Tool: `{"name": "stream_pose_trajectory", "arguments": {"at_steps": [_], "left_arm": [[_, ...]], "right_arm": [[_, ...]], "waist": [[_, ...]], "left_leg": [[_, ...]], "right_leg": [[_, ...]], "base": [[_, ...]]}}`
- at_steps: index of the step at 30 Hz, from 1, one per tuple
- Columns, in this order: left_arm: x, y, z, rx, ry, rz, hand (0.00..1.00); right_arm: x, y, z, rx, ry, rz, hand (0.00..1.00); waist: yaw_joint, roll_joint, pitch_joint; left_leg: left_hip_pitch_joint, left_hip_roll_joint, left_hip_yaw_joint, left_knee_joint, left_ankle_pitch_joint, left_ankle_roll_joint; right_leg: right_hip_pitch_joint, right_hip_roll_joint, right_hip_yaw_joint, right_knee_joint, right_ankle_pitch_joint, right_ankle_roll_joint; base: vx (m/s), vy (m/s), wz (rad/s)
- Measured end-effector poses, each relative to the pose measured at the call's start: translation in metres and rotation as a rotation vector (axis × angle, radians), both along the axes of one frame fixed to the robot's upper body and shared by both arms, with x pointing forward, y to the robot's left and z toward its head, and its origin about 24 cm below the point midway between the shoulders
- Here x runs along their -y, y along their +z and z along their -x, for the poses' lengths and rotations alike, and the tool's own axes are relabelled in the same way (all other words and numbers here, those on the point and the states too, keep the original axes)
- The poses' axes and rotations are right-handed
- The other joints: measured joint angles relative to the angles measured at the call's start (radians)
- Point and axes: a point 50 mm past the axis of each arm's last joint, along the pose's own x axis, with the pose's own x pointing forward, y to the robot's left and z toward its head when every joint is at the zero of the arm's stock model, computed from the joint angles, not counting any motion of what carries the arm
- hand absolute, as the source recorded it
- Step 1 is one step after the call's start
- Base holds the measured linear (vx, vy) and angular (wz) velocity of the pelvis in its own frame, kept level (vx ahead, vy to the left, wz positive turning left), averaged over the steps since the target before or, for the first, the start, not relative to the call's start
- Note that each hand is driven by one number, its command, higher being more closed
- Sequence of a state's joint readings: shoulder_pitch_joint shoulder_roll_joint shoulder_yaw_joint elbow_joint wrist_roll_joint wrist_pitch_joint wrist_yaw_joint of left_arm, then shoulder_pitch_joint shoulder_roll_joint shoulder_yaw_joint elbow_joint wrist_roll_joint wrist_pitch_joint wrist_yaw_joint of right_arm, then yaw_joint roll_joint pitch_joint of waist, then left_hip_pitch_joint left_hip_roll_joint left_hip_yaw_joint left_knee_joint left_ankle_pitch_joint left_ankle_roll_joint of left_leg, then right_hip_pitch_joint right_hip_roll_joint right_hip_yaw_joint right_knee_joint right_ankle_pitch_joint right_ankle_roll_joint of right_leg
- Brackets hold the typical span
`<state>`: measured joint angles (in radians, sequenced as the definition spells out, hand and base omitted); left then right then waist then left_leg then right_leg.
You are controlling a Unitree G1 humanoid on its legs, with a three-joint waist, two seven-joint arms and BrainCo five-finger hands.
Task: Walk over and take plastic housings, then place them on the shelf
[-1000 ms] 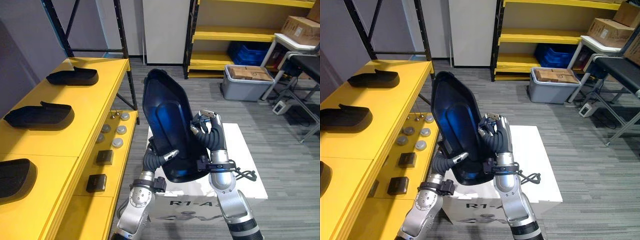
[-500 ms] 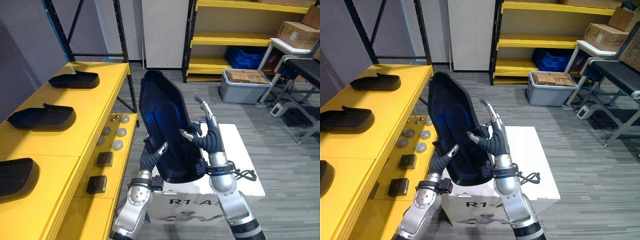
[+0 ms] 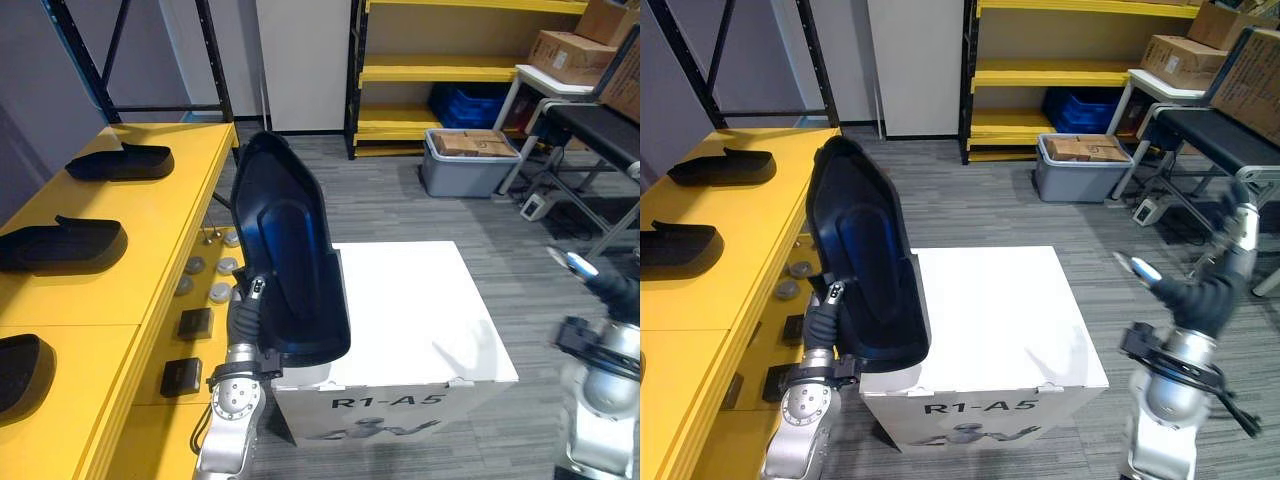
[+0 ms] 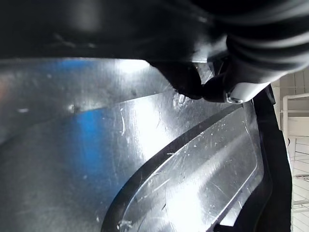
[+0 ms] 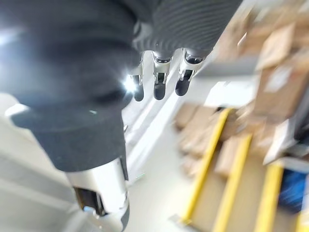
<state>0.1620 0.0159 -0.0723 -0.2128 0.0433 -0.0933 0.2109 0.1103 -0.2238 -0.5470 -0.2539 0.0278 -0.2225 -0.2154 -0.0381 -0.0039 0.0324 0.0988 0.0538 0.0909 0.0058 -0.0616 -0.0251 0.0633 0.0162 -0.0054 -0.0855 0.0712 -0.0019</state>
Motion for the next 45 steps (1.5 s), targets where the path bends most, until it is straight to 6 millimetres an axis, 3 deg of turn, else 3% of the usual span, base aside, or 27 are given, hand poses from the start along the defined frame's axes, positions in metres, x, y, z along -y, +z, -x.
{"name": "stream_pose_trajectory", "arguments": {"at_steps": [4, 6, 7, 9, 10, 12, 17, 19, 26, 31, 32, 34, 35, 36, 37, 38, 39, 40, 41, 42, 45], "left_arm": [[-0.007, -0.006, 0.011, -0.024, 0.03, 0.001, 1.0], [-0.008, -0.01, 0.019, -0.048, 0.033, 0.001, 1.0], [-0.008, -0.011, 0.02, -0.051, 0.028, 0.001, 1.0], [-0.007, -0.01, 0.024, -0.053, 0.016, 0.002, 1.0], [-0.006, -0.009, 0.024, -0.05, 0.012, 0.002, 1.0], [-0.002, -0.006, 0.026, -0.035, -0.016, 0.004, 1.0], [0.002, -0.003, 0.027, -0.022, -0.037, 0.014, 1.0], [0.004, -0.004, 0.028, -0.026, -0.045, 0.02, 1.0], [0.014, -0.004, 0.028, -0.026, -0.067, 0.05, 1.0], [0.014, 0.002, 0.025, 0.002, -0.048, 0.076, 1.0], [0.015, 0.006, 0.025, 0.019, -0.043, 0.082, 1.0], [0.016, 0.013, 0.023, 0.054, -0.047, 0.086, 1.0], [0.019, 0.016, 0.02, 0.069, -0.055, 0.098, 1.0], [0.023, 0.017, 0.019, 0.074, -0.068, 0.114, 1.0], [0.027, 0.017, 0.017, 0.075, -0.083, 0.12, 1.0], [0.035, 0.018, 0.013, 0.081, -0.124, 0.132, 1.0], [0.046, 0.018, 0.009, 0.086, -0.17, 0.136, 1.0], [0.052, 0.019, 0.007, 0.089, -0.196, 0.14, 1.0], [0.066, 0.021, 0.004, 0.097, -0.256, 0.142, 1.0], [0.074, 0.022, 0.0, 0.103, -0.301, 0.132, 1.0], [0.074, 0.02, -0.004, 0.093, -0.291, 0.124, 1.0]], "right_arm": [[0.039, -0.078, 0.033, -0.3, -0.178, -0.202, 0.0], [0.045, -0.126, 0.06, -0.497, -0.245, -0.336, 0.0], [0.044, -0.137, 0.066, -0.54, -0.253, -0.366, 0.0], [0.028, -0.178, 0.088, -0.701, -0.237, -0.495, 0.0], [0.022, -0.187, 0.092, -0.741, -0.221, -0.526, 0.0], [-0.007, -0.223, 0.106, -0.896, -0.136, -0.643, 0.0], [-0.074, -0.27, 0.132, -1.162, 0.066, -0.827, 0.0], [-0.094, -0.278, 0.138, -1.227, 0.138, -0.861, 0.0], [-0.099, -0.286, 0.135, -1.344, 0.214, -0.782, 0.0], [-0.105, -0.285, 0.107, -1.337, 0.257, -0.715, 0.0], [-0.105, -0.284, 0.099, -1.326, 0.258, -0.707, 0.0], [-0.108, -0.284, 0.091, -1.325, 0.266, -0.696, 0.0], [-0.107, -0.284, 0.091, -1.331, 0.259, -0.687, 0.0], [-0.105, -0.285, 0.091, -1.342, 0.25, -0.68, 0.0], [-0.104, -0.285, 0.092, -1.349, 0.245, -0.676, 0.0], [-0.101, -0.286, 0.094, -1.363, 0.237, -0.663, 0.0], [-0.098, -0.286, 0.097, -1.375, 0.228, -0.659, 0.0], [-0.097, -0.286, 0.099, -1.379, 0.225, -0.657, 0.0], [-0.091, -0.286, 0.102, -1.387, 0.212, -0.645, 0.0], [-0.092, -0.286, 0.101, -1.391, 0.212, -0.651, 0.0], [-0.103, -0.287, 0.095, -1.375, 0.237, -0.674, 0.0]], "waist": [[-0.008, 0.01, -0.016], [-0.009, 0.022, -0.023], [-0.008, 0.024, -0.024], [-0.008, 0.026, -0.026], [-0.008, 0.027, -0.026], [-0.006, 0.025, -0.026], [0.007, 0.022, -0.025], [0.012, 0.02, -0.025], [0.06, -0.007, -0.019], [0.104, -0.035, 0.042], [0.106, -0.033, 0.057], [0.103, -0.035, 0.076], [0.104, -0.023, 0.081], [0.1, -0.022, 0.082], [0.096, -0.023, 0.082], [0.08, -0.022, 0.08], [0.06, -0.016, 0.075], [0.045, -0.011, 0.07], [0.015, 0.014, 0.055], [0.01, 0.004, 0.049], [0.02, -0.024, 0.041]], "left_leg": [[-0.008, 0.001, 0.0, 0.0, -0.002, 0.0], [-0.011, 0.002, 0.0, 0.0, -0.004, 0.0], [-0.012, 0.002, 0.0, 0.0, -0.004, 0.0], [-0.011, 0.005, 0.0, 0.001, -0.004, 0.0], [-0.01, 0.005, 0.0, 0.001, -0.004, -0.001], [-0.008, 0.007, -0.001, 0.003, -0.004, -0.001], [0.01, 0.005, -0.011, 0.002, -0.005, -0.002], [0.011, 0.0, -0.028, 0.002, -0.005, -0.001], [0.006, -0.038, -0.142, -0.003, 0.02, 0.013], [-0.09, -0.089, -0.305, 0.081, 0.046, -0.003], [-0.122, -0.086, -0.276, 0.076, 0.021, -0.022], [-0.199, -0.004, -0.018, 0.16, -0.011, -0.015], [-0.248, 0.068, 0.169, 0.263, -0.037, -0.004], [-0.258, 0.121, 0.309, 0.341, -0.059, 0.031], [-0.255, 0.136, 0.359, 0.378, -0.067, 0.044], [-0.239, 0.168, 0.46, 0.453, -0.095, 0.08], [-0.209, 0.195, 0.55, 0.484, -0.126, 0.087], [-0.193, 0.204, 0.588, 0.478, -0.135, 0.082], [-0.178, 0.192, 0.591, 0.405, -0.145, 0.026], [-0.192, 0.142, 0.554, 0.382, -0.146, 0.048], [-0.193, 0.061, 0.493, 0.38, -0.174, 0.093]], "right_leg": [[-0.012, -0.001, 0.0, 0.0, -0.001, 0.001], [-0.012, -0.001, 0.001, 0.0, -0.005, 0.007], [-0.012, 0.0, 0.0, 0.0, -0.005, 0.007], [-0.01, 0.0, 0.0, 0.001, -0.004, 0.005], [-0.009, 0.0, -0.001, 0.002, -0.004, 0.005], [-0.005, 0.0, -0.004, 0.008, -0.005, 0.004], [0.005, -0.004, -0.021, 0.051, -0.035, 0.009], [0.005, -0.011, -0.04, 0.076, -0.05, 0.007], [0.006, -0.063, -0.16, 0.18, -0.129, 0.021], [0.005, -0.12, -0.344, 0.249, -0.182, 0.023], [0.008, -0.137, -0.413, 0.251, -0.184, 0.022], [0.007, -0.158, -0.512, 0.252, -0.184, 0.021], [0.013, -0.169, -0.577, 0.252, -0.185, 0.02], [0.029, -0.19, -0.632, 0.251, -0.186, 0.021], [0.038, -0.203, -0.662, 0.252, -0.188, 0.024], [0.063, -0.234, -0.729, 0.257, -0.195, 0.037], [0.09, -0.262, -0.798, 0.265, -0.198, 0.043], [0.108, -0.272, -0.834, 0.27, -0.2, 0.047], [0.127, -0.277, -0.896, 0.292, -0.204, 0.069], [0.127, -0.31, -0.92, 0.308, -0.2, 0.075], [0.158, -0.373, -0.923, 0.353, -0.192, 0.077]], "base": [[0.0, 0.0, 0.0], [0.0, 0.0, 0.0], [0.0, 0.0, 0.0], [0.0, 0.0, 0.0], [0.0, 0.0, 0.0], [-0.02, 0.014, 0.03], [-0.03, 0.016, 0.12], [-0.02, 0.011, 0.28], [-0.01, 0.012, 0.56], [-0.04, -0.01, 1.19], [-0.12, 0.007, 1.66], [-0.09, 0.02, 1.63], [-0.03, 0.097, 1.52], [-0.01, 0.123, 1.46], [0.01, 0.146, 1.46], [0.03, 0.163, 1.61], [0.05, 0.175, 1.71], [0.12, 0.209, 1.91], [0.17, 0.237, 1.76], [0.19, 0.246, 1.53], [0.22, 0.268, 0.9]]}}
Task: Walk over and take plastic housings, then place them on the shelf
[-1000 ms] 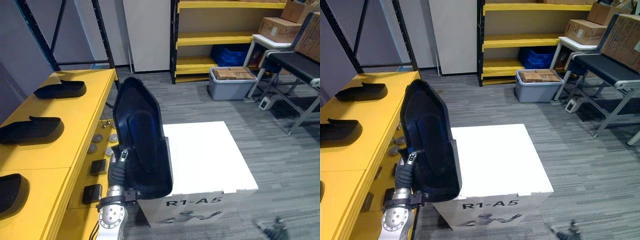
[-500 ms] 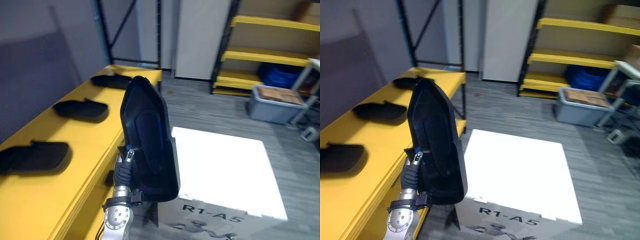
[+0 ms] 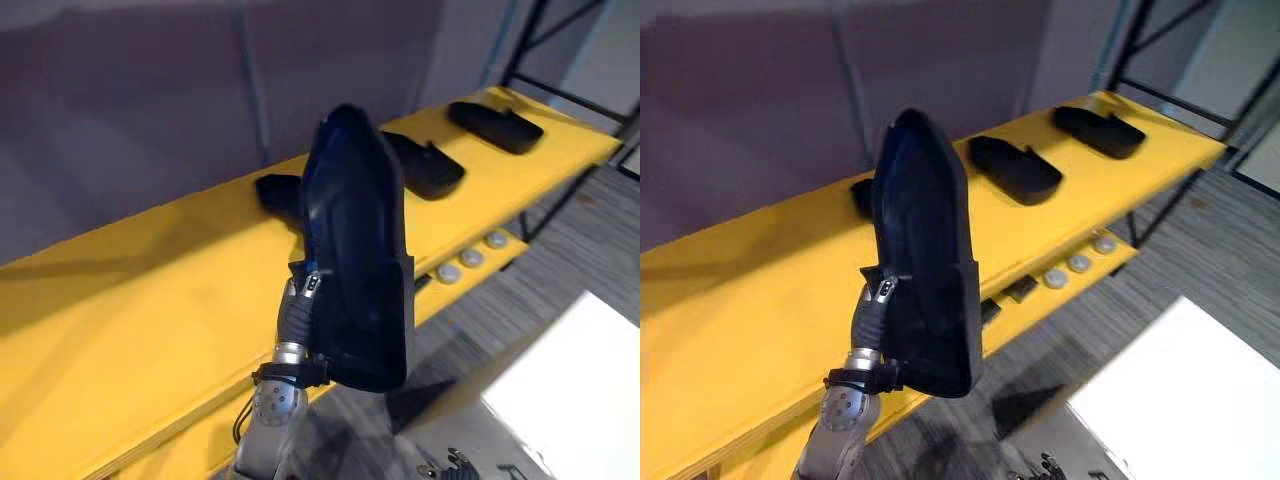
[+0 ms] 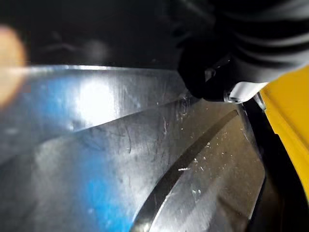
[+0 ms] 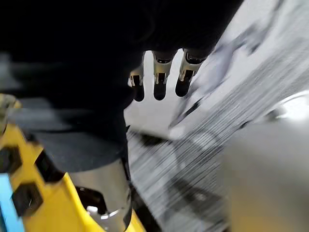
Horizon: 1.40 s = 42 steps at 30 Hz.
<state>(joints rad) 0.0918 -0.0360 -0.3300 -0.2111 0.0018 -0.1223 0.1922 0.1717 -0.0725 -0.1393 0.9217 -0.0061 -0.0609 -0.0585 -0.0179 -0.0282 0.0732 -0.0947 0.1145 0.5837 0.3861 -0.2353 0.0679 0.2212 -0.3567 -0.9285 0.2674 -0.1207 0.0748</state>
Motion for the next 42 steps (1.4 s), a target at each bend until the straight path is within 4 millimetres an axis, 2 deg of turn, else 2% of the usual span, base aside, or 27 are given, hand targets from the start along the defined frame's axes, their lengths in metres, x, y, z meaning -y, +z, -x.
{"name": "stream_pose_trajectory", "arguments": {"at_steps": [1, 3, 4, 5, 6, 8, 10, 11, 12, 13, 14, 15, 18, 22, 26, 28, 29, 30, 31, 33, 34, 35, 36, 37, 38, 41, 42], "left_arm": [[0.0, 0.0, 0.0, 0.001, 0.001, -0.003, 1.0], [0.0, 0.0, 0.0, 0.003, -0.005, -0.013, 1.0], [0.002, 0.0, 0.0, 0.006, -0.011, -0.024, 1.0], [0.001, 0.001, -0.001, 0.015, -0.007, -0.04, 1.0], [0.0, 0.001, -0.001, 0.015, -0.001, -0.046, 1.0], [0.002, 0.0, -0.002, 0.02, 0.008, -0.077, 1.0], [0.002, 0.0, -0.003, 0.031, 0.019, -0.108, 1.0], [0.003, 0.0, -0.003, 0.032, 0.02, -0.111, 1.0], [0.003, 0.001, -0.003, 0.04, 0.027, -0.128, 1.0], [0.004, 0.0, -0.003, 0.035, 0.03, -0.128, 1.0], [0.004, -0.001, -0.002, 0.027, 0.04, -0.132, 1.0], [0.005, -0.001, -0.002, 0.031, 0.04, -0.133, 1.0], [0.002, 0.004, 0.0, 0.052, 0.053, -0.134, 1.0], [-0.006, 0.0, 0.004, 0.027, 0.09, -0.131, 1.0], [-0.02, 0.002, 0.006, 0.03, 0.152, -0.128, 1.0], [-0.025, 0.005, 0.006, 0.046, 0.177, -0.123, 1.0], [-0.025, 0.006, 0.006, 0.048, 0.178, -0.122, 1.0], [-0.025, 0.005, 0.006, 0.046, 0.178, -0.124, 1.0], [-0.024, 0.001, 0.006, 0.03, 0.173, -0.129, 1.0], [-0.024, 0.001, 0.006, 0.029, 0.178, -0.129, 1.0], [-0.024, 0.002, 0.005, 0.033, 0.188, -0.123, 1.0], [-0.023, 0.003, 0.004, 0.04, 0.194, -0.118, 1.0], [-0.024, 0.004, 0.001, 0.044, 0.206, -0.122, 1.0], [-0.026, 0.003, -0.002, 0.045, 0.219, -0.13, 1.0], [-0.028, 0.003, -0.005, 0.051, 0.224, -0.149, 1.0], [-0.031, 0.003, -0.007, 0.059, 0.224, -0.179, 1.0], [-0.031, 0.004, -0.009, 0.063, 0.222, -0.185, 1.0]], "right_arm": [[-0.001, 0.0, -0.002, 0.004, 0.002, -0.003, 0.0], [-0.003, 0.001, -0.006, 0.013, 0.008, -0.007, 0.0], [-0.002, 0.001, -0.007, 0.016, 0.004, -0.008, 0.0], [-0.003, 0.002, -0.01, 0.026, 0.01, -0.008, 0.0], [-0.001, 0.004, -0.013, 0.037, 0.012, -0.003, 0.0], [0.002, 0.006, -0.012, 0.051, 0.006, 0.005, 0.0], [0.003, 0.009, -0.011, 0.071, -0.002, 0.011, 0.0], [0.003, 0.01, -0.009, 0.077, -0.004, 0.012, 0.0], [-0.002, 0.009, 0.0, 0.068, -0.017, 0.0, 0.0], [-0.002, 0.007, 0.004, 0.059, -0.034, -0.006, 0.0], [0.004, 0.008, 0.008, 0.052, -0.038, 0.006, 0.0], [0.006, 0.008, 0.01, 0.05, -0.037, 0.011, 0.0], [0.003, 0.01, 0.008, 0.069, -0.037, 0.006, 0.0], [0.0, 0.01, 0.006, 0.076, -0.039, -0.002, 0.0], [-0.006, 0.01, 0.001, 0.086, -0.035, -0.016, 0.0], [-0.009, 0.009, -0.002, 0.079, -0.011, -0.016, 0.0], [-0.011, 0.007, -0.003, 0.068, -0.002, -0.017, 0.0], [-0.011, 0.006, -0.004, 0.062, 0.003, -0.017, 0.0], [-0.007, 0.003, -0.002, 0.03, 0.021, -0.001, 0.0], [-0.002, 0.002, -0.001, 0.015, 0.024, 0.014, 0.0], [0.001, 0.002, 0.0, 0.011, 0.022, 0.025, 0.0], [0.008, 0.003, -0.001, 0.012, 0.01, 0.041, 0.0], [0.009, 0.003, -0.003, 0.008, 0.006, 0.047, 0.0], [0.008, 0.002, -0.004, 0.009, -0.003, 0.04, 0.0], [0.003, 0.002, -0.006, 0.011, -0.009, 0.028, 0.0], [-0.002, 0.002, -0.01, 0.024, -0.005, 0.016, 0.0], [-0.005, 0.003, -0.015, 0.033, 0.007, 0.013, 0.0]], "waist": [[0.0, -0.001, 0.0], [-0.002, 0.001, -0.001], [-0.004, 0.01, -0.005], [-0.015, 0.016, -0.002], [-0.026, 0.017, 0.0], [-0.03, 0.02, 0.002], [-0.058, 0.016, 0.001], [-0.063, 0.01, -0.001], [-0.06, -0.018, -0.007], [-0.059, -0.02, -0.005], [-0.043, 0.007, -0.016], [-0.026, 0.017, -0.023], [-0.009, 0.017, -0.027], [0.006, 0.019, -0.039], [0.012, -0.012, -0.023], [0.013, -0.032, -0.018], [0.01, -0.035, -0.015], [0.007, -0.036, -0.013], [-0.002, -0.041, -0.013], [-0.016, -0.033, -0.019], [-0.029, -0.013, -0.028], [-0.035, 0.016, -0.038], [-0.042, 0.022, -0.038], [-0.054, 0.014, -0.033], [-0.055, -0.005, -0.02], [-0.045, -0.018, -0.015], [-0.032, -0.019, -0.014]], "left_leg": [[0.004, -0.014, -0.014, -0.002, -0.004, 0.006], [0.037, -0.053, -0.058, -0.038, -0.008, 0.007], [0.065, -0.07, -0.101, -0.083, -0.008, 0.007], [0.075, -0.073, -0.137, -0.108, -0.007, 0.007], [0.095, -0.075, -0.172, -0.135, 0.001, 0.004], [0.147, -0.082, -0.228, -0.17, 0.008, -0.005], [0.164, -0.087, -0.306, -0.164, 0.012, -0.014], [0.163, -0.09, -0.328, -0.157, 0.012, -0.021], [0.169, -0.115, -0.361, -0.141, 0.003, -0.043], [0.167, -0.11, -0.378, -0.13, -0.011, -0.062], [0.158, -0.082, -0.39, -0.112, -0.016, -0.075], [0.154, -0.065, -0.388, -0.105, -0.016, -0.086], [0.189, -0.029, -0.362, -0.155, 0.002, -0.117], [0.205, -0.024, -0.334, -0.171, 0.015, -0.125], [0.166, -0.028, -0.308, -0.119, 0.028, -0.13], [0.108, -0.032, -0.305, -0.057, 0.027, -0.132], [0.079, 0.002, -0.259, -0.012, 0.0, -0.095], [0.073, 0.035, -0.234, 0.021, -0.011, -0.083], [0.075, 0.109, -0.226, 0.078, -0.02, -0.093], [0.083, 0.155, -0.239, 0.057, -0.01, -0.101], [0.095, 0.176, -0.267, -0.036, 0.08, -0.106], [0.108, 0.174, -0.317, -0.108, 0.137, -0.167], [0.118, 0.143, -0.335, -0.164, 0.107, -0.218], [0.116, 0.121, -0.342, -0.184, 0.092, -0.235], [0.114, 0.094, -0.355, -0.185, 0.079, -0.223], [0.044, 0.064, -0.364, -0.09, 0.021, -0.187], [0.003, 0.06, -0.351, -0.032, 0.001, -0.169]], "right_leg": [[0.005, -0.019, 0.002, 0.034, 0.004, -0.005], [-0.005, -0.087, 0.046, 0.184, 0.034, -0.05], [-0.064, -0.115, 0.163, 0.319, 0.047, -0.088], [-0.126, -0.078, 0.309, 0.38, -0.018, -0.073], [-0.203, 0.008, 0.505, 0.42, -0.099, -0.068], [-0.301, 0.155, 0.74, 0.424, -0.18, -0.06], [-0.385, 0.26, 0.898, 0.386, -0.199, -0.05], [-0.401, 0.276, 0.938, 0.349, -0.193, -0.045], [-0.408, 0.263, 0.973, 0.217, -0.101, -0.025], [-0.397, 0.257, 0.96, 0.229, -0.123, -0.02], [-0.376, 0.269, 0.925, 0.208, -0.123, -0.023], [-0.358, 0.279, 0.907, 0.184, -0.122, -0.023], [-0.301, 0.305, 0.859, 0.127, -0.111, -0.041], [-0.277, 0.314, 0.869, 0.077, -0.091, -0.058], [-0.258, 0.299, 0.859, 0.017, -0.054, -0.051], [-0.279, 0.269, 0.834, 0.008, -0.047, -0.056], [-0.292, 0.251, 0.804, 0.001, -0.039, -0.061], [-0.292, 0.244, 0.793, 0.002, -0.038, -0.061], [-0.292, 0.215, 0.768, 0.003, -0.033, -0.051], [-0.298, 0.174, 0.746, 0.001, -0.019, -0.028], [-0.313, 0.148, 0.726, -0.005, 0.0, 0.003], [-0.325, 0.14, 0.716, -0.018, 0.018, 0.034], [-0.316, 0.115, 0.712, -0.058, 0.055, 0.065], [-0.296, 0.094, 0.689, -0.091, 0.092, 0.072], [-0.274, 0.072, 0.667, -0.126, 0.143, 0.063], [-0.294, 0.045, 0.675, -0.151, 0.25, 0.041], [-0.329, 0.042, 0.697, -0.147, 0.29, -0.01]], "base": [[0.21, 0.236, 0.85], [0.2, 0.229, 0.79], [0.14, 0.135, 0.85], [0.17, 0.053, 1.0], [0.17, -0.058, 0.97], [0.17, -0.098, 0.86], [0.19, -0.168, 1.12], [0.19, -0.213, 1.41], [0.15, -0.179, 1.08], [0.22, -0.227, 1.03], [0.22, -0.206, 0.64], [0.21, -0.189, 0.51], [0.13, -0.142, 0.34], [0.04, -0.001, -0.15], [-0.05, 0.066, 0.06], [-0.12, 0.076, 0.29], [-0.14, 0.086, 0.45], [-0.15, 0.16, 0.68], [-0.07, 0.17, 0.64], [-0.01, 0.236, 0.64], [0.03, 0.39, 0.59], [0.03, 0.539, 0.59], [-0.02, 0.6, 0.56], [-0.07, 0.596, 0.62], [-0.08, 0.466, 0.51], [-0.13, 0.389, 0.11], [-0.17, 0.344, -0.36]]}}
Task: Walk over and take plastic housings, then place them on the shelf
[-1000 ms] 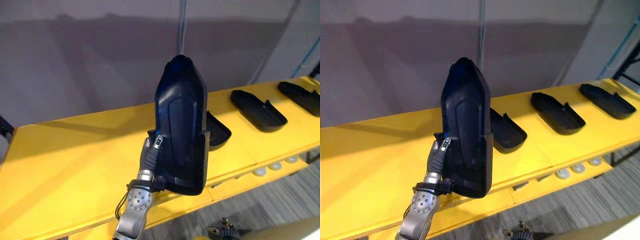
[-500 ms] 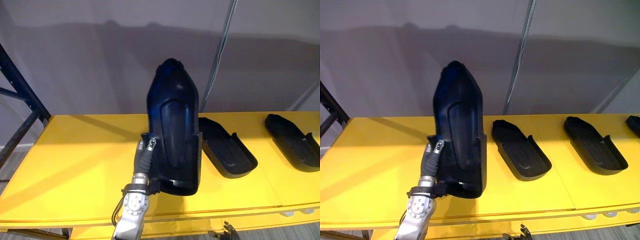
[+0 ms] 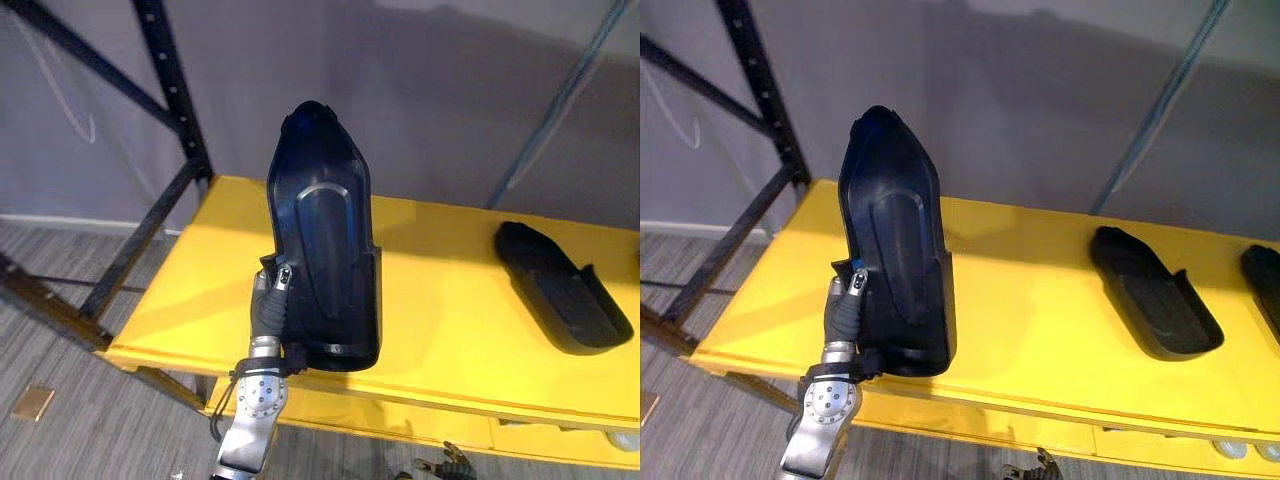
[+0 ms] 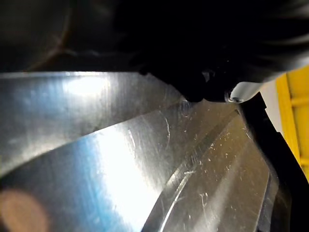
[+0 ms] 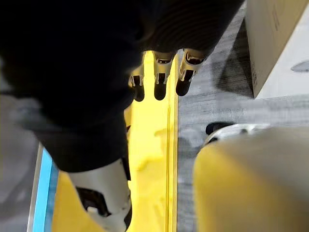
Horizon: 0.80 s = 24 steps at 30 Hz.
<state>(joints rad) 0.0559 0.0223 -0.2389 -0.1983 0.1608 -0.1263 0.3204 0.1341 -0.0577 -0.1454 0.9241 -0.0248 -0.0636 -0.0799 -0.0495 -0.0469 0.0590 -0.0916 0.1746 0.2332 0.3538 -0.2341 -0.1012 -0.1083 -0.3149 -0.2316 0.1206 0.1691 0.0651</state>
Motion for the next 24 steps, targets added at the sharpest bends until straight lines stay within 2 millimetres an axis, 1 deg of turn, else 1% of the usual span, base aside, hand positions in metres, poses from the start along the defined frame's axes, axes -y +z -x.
{"name": "stream_pose_trajectory", "arguments": {"at_steps": [1, 2, 3, 4, 5, 6, 7, 8, 9, 10, 11, 13, 14, 16, 17, 19, 21, 24], "left_arm": [[0.0, 0.0, 0.0, -0.001, -0.001, 0.0, 1.0], [0.001, -0.001, 0.0, -0.005, -0.002, 0.0, 1.0], [0.003, -0.006, -0.001, -0.026, -0.009, -0.001, 1.0], [0.006, -0.007, -0.001, -0.035, -0.019, -0.001, 1.0], [0.013, -0.007, 0.0, -0.035, -0.046, 0.007, 1.0], [0.021, -0.006, 0.001, -0.03, -0.074, 0.009, 1.0], [0.025, -0.005, 0.001, -0.026, -0.087, 0.012, 1.0], [0.032, -0.004, 0.003, -0.026, -0.115, 0.021, 1.0], [0.037, -0.005, 0.004, -0.033, -0.134, 0.023, 1.0], [0.038, -0.005, 0.004, -0.033, -0.145, 0.016, 1.0], [0.039, -0.004, 0.004, -0.031, -0.154, 0.012, 1.0], [0.037, -0.004, 0.003, -0.03, -0.155, 0.011, 1.0], [0.036, -0.004, 0.003, -0.03, -0.152, 0.008, 1.0], [0.034, -0.004, 0.002, -0.03, -0.146, 0.007, 1.0], [0.032, -0.004, 0.002, -0.031, -0.139, 0.005, 1.0], [0.027, -0.006, 0.0, -0.043, -0.112, -0.023, 1.0], [0.025, -0.008, -0.002, -0.056, -0.104, -0.037, 1.0], [0.016, -0.011, -0.016, -0.086, -0.065, -0.083, 1.0]], "right_arm": [[-0.001, 0.001, -0.004, 0.009, 0.013, -0.001, 0.0], [-0.002, 0.002, -0.009, 0.023, 0.018, -0.003, 0.0], [-0.004, 0.004, -0.011, 0.037, 0.019, -0.006, 0.0], [-0.004, 0.004, -0.01, 0.042, 0.017, -0.007, 0.0], [-0.003, 0.005, -0.007, 0.049, 0.009, -0.007, 0.0], [-0.002, 0.006, -0.004, 0.051, -0.001, -0.006, 0.0], [-0.002, 0.006, -0.003, 0.048, -0.004, -0.007, 0.0], [-0.001, 0.005, 0.001, 0.041, -0.015, -0.01, 0.0], [0.004, 0.005, 0.003, 0.04, -0.042, -0.005, 0.0], [0.005, 0.005, 0.004, 0.037, -0.048, -0.004, 0.0], [0.004, 0.004, 0.006, 0.035, -0.057, -0.011, 0.0], [0.0, 0.004, 0.007, 0.039, -0.067, -0.023, 0.0], [-0.003, 0.004, 0.006, 0.043, -0.075, -0.032, 0.0], [-0.008, 0.004, 0.006, 0.046, -0.082, -0.048, 0.0], [-0.012, 0.003, 0.007, 0.049, -0.086, -0.059, 0.0], [-0.02, 0.004, 0.008, 0.055, -0.095, -0.08, 0.0], [-0.019, 0.003, 0.01, 0.051, -0.105, -0.081, 0.0], [-0.018, 0.002, 0.014, 0.041, -0.114, -0.083, 0.0]], "waist": [[0.005, 0.003, 0.005], [0.005, 0.015, 0.022], [0.002, 0.011, 0.033], [0.002, 0.01, 0.033], [0.0, 0.007, 0.034], [-0.009, 0.004, 0.029], [-0.015, -0.005, 0.024], [-0.023, -0.008, 0.023], [-0.028, 0.005, 0.029], [-0.027, 0.01, 0.028], [-0.02, 0.013, 0.024], [-0.016, 0.007, 0.015], [-0.013, 0.007, 0.002], [-0.003, 0.007, -0.012], [0.003, 0.001, -0.017], [0.002, -0.006, -0.024], [0.004, -0.005, -0.027], [0.005, -0.005, -0.04]], "left_leg": [[-0.009, -0.004, 0.019, 0.012, -0.006, 0.011], [0.003, -0.006, 0.038, 0.005, -0.013, 0.026], [0.027, -0.014, 0.043, 0.001, -0.012, 0.038], [0.035, -0.018, 0.039, -0.005, -0.012, 0.041], [0.04, -0.038, 0.028, -0.008, -0.012, 0.049], [0.027, -0.066, 0.002, -0.008, -0.01, 0.057], [0.022, -0.084, -0.015, -0.008, -0.008, 0.061], [0.006, -0.118, -0.045, -0.006, -0.004, 0.066], [0.004, -0.122, -0.07, -0.012, 0.006, 0.063], [0.009, -0.123, -0.076, -0.019, 0.011, 0.06], [0.022, -0.115, -0.078, -0.026, 0.016, 0.055], [0.04, -0.095, -0.072, -0.043, 0.021, 0.047], [0.048, -0.08, -0.064, -0.06, 0.024, 0.04], [0.071, -0.062, -0.038, -0.094, 0.032, 0.028], [0.085, -0.053, -0.024, -0.114, 0.038, 0.022], [0.12, -0.046, 0.0, -0.157, 0.048, 0.022], [0.141, -0.045, 0.011, -0.178, 0.055, 0.023], [0.157, -0.036, 0.019, -0.213, 0.073, 0.026]], "right_leg": [[-0.02, 0.002, 0.021, -0.006, 0.031, -0.043], [-0.042, 0.018, 0.064, 0.064, -0.02, -0.012], [-0.065, 0.069, 0.159, 0.234, -0.158, 0.056], [-0.07, 0.099, 0.195, 0.304, -0.228, 0.065], [-0.069, 0.159, 0.25, 0.389, -0.339, 0.062], [-0.058, 0.203, 0.283, 0.395, -0.415, 0.055], [-0.047, 0.21, 0.294, 0.384, -0.447, 0.042], [-0.018, 0.2, 0.319, 0.336, -0.498, 0.022], [0.005, 0.205, 0.315, 0.314, -0.505, 0.019], [0.013, 0.204, 0.302, 0.307, -0.501, 0.014], [0.033, 0.211, 0.292, 0.292, -0.495, 0.006], [0.058, 0.23, 0.294, 0.266, -0.48, -0.003], [0.068, 0.246, 0.301, 0.235, -0.46, -0.008], [0.074, 0.263, 0.314, 0.202, -0.432, -0.012], [0.075, 0.27, 0.329, 0.193, -0.423, -0.011], [0.093, 0.279, 0.339, 0.161, -0.397, -0.009], [0.104, 0.283, 0.351, 0.146, -0.381, -0.009], [0.112, 0.296, 0.359, 0.114, -0.326, -0.009]], "base": [[-0.17, 0.315, -0.52], [-0.13, 0.245, -0.41], [-0.12, 0.203, -0.21], [-0.1, 0.097, 0.07], [-0.09, 0.006, 0.43], [-0.08, -0.025, 0.6], [-0.05, -0.067, 0.84], [-0.02, -0.09, 0.83], [0.01, -0.107, 0.73], [0.02, -0.075, 0.44], [0.06, -0.081, 0.11], [0.09, -0.063, -0.08], [0.08, -0.028, -0.18], [0.09, -0.013, -0.38], [0.09, -0.003, -0.45], [0.09, 0.014, -0.31], [0.05, 0.039, -0.18], [0.03, 0.065, -0.08]]}}
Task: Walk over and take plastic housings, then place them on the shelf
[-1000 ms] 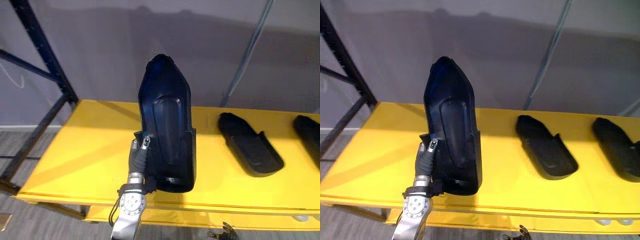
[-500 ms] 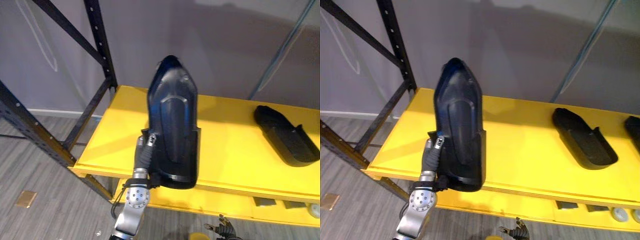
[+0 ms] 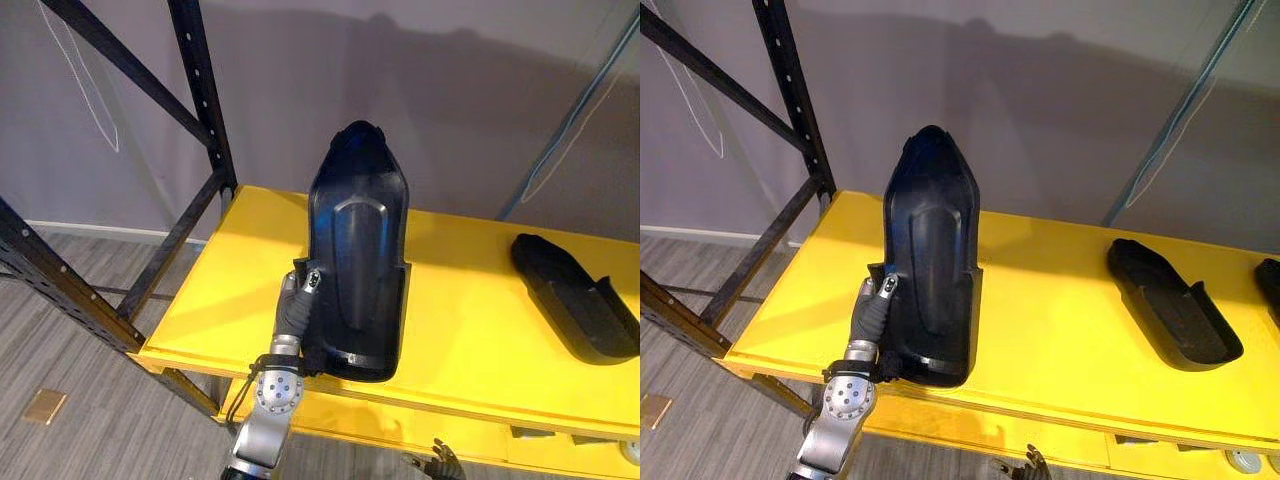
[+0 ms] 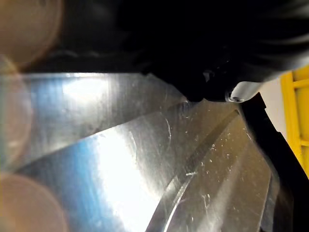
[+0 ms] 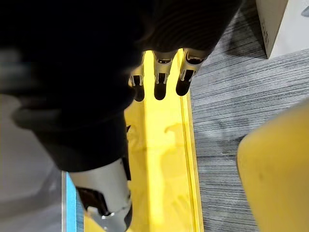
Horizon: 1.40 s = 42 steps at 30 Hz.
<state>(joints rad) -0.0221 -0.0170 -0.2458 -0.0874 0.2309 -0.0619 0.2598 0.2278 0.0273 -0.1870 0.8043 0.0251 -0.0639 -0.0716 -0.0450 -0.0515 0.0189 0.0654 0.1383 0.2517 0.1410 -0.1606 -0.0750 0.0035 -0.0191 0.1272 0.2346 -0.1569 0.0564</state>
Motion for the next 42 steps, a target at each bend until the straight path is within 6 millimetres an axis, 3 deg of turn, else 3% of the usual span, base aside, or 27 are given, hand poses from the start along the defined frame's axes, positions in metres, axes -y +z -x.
{"name": "stream_pose_trajectory", "arguments": {"at_steps": [5, 11, 21, 28, 37, 38, 42], "left_arm": [[-0.024, -0.008, -0.029, -0.058, 0.09, -0.081, 1.0], [-0.052, -0.038, -0.056, -0.246, 0.171, -0.187, 1.0], [-0.057, -0.043, -0.078, -0.332, 0.193, -0.213, 1.0], [-0.066, -0.043, -0.085, -0.364, 0.232, -0.194, 1.0], [-0.066, -0.042, -0.09, -0.374, 0.283, -0.136, 1.0], [-0.07, -0.04, -0.091, -0.364, 0.297, -0.133, 0.0], [-0.075, -0.028, -0.105, -0.357, 0.327, -0.126, 0.0]], "right_arm": [[-0.001, -0.002, 0.0, -0.012, 0.002, -0.019, 0.0], [-0.002, -0.005, -0.005, -0.024, 0.014, -0.033, 0.0], [0.0, -0.004, -0.012, -0.015, 0.042, -0.03, 0.0], [0.004, -0.002, -0.018, 0.002, 0.049, -0.017, 0.0], [0.018, -0.01, 0.021, -0.121, 0.055, 0.023, 0.0], [0.018, -0.011, 0.021, -0.124, 0.057, 0.023, 0.0], [0.018, -0.011, 0.02, -0.129, 0.067, 0.027, 0.0]], "waist": [[-0.004, 0.0, -0.006], [-0.039, 0.002, -0.011], [-0.066, 0.015, -0.003], [-0.109, 0.013, 0.012], [-0.12, 0.004, 0.019], [-0.126, 0.003, 0.019], [-0.141, 0.001, 0.021]], "left_leg": [[0.019, -0.002, 0.01, -0.033, 0.033, 0.003], [0.026, -0.012, 0.017, -0.092, 0.08, 0.004], [0.022, -0.024, 0.029, -0.174, 0.138, 0.006], [0.01, -0.051, 0.05, -0.232, 0.202, 0.02], [0.009, -0.054, 0.074, -0.232, 0.199, 0.012], [0.01, -0.055, 0.079, -0.232, 0.2, 0.014], [0.012, -0.051, 0.082, -0.228, 0.198, 0.012]], "right_leg": [[0.01, 0.002, 0.001, -0.028, 0.051, -0.014], [0.01, -0.001, 0.0, -0.073, 0.085, -0.02], [-0.038, 0.007, 0.009, -0.094, 0.1, -0.026], [-0.056, -0.008, 0.031, -0.158, 0.116, -0.024], [-0.053, -0.004, 0.073, -0.193, 0.128, -0.031], [-0.052, -0.003, 0.08, -0.193, 0.136, -0.031], [-0.044, 0.001, 0.083, -0.204, 0.147, -0.023]], "base": [[-0.02, 0.047, -0.06], [-0.05, 0.007, -0.02], [-0.1, -0.012, -0.09], [-0.21, 0.006, -0.11], [-0.05, 0.03, -0.08], [0.06, 0.022, -0.12], [0.08, 0.021, -0.05]]}}
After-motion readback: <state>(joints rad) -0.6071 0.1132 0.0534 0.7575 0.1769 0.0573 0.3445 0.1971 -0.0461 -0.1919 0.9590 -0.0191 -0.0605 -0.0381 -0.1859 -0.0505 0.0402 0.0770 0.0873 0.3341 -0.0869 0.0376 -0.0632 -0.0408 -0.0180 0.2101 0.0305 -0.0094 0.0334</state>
